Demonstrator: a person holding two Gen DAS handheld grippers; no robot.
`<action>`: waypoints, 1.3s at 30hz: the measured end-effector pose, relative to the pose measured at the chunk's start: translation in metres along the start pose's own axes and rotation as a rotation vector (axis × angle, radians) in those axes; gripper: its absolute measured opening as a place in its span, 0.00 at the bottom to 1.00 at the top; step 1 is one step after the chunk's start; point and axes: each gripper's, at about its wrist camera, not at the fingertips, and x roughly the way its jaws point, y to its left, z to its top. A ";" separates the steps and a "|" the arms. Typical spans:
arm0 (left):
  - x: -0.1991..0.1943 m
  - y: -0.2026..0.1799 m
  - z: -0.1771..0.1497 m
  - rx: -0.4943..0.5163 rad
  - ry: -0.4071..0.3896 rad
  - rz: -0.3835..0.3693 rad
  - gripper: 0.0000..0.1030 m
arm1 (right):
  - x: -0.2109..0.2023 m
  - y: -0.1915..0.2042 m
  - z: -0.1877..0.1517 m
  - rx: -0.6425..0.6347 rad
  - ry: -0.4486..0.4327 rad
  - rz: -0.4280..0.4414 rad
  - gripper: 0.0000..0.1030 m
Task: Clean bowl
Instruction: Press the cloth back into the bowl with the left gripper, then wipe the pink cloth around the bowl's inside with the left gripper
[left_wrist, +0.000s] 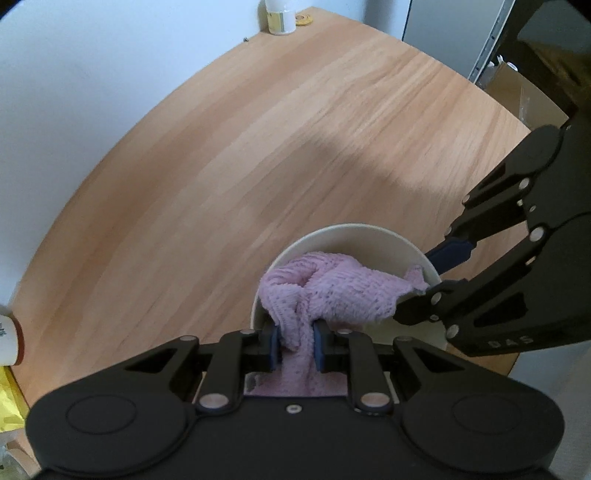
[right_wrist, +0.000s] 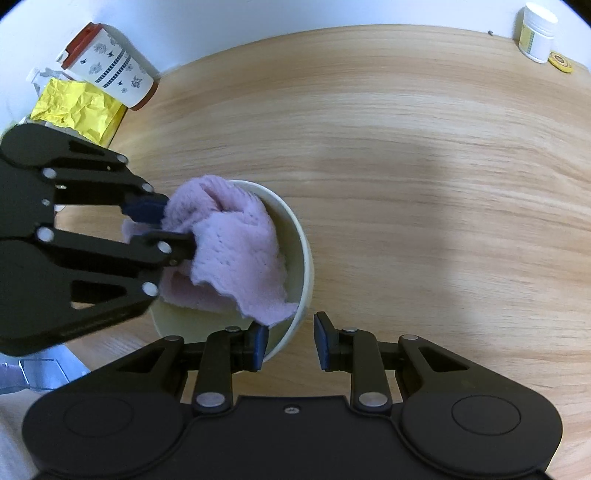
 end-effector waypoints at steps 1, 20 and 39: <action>0.003 0.002 0.000 -0.013 0.002 -0.018 0.17 | 0.001 0.001 0.000 0.001 0.000 0.000 0.29; 0.014 0.019 -0.003 -0.177 0.020 -0.253 0.16 | 0.006 -0.001 0.003 0.060 0.015 0.014 0.28; -0.025 -0.004 -0.018 -0.101 -0.032 -0.244 0.16 | -0.048 -0.019 0.036 0.053 -0.107 0.089 0.36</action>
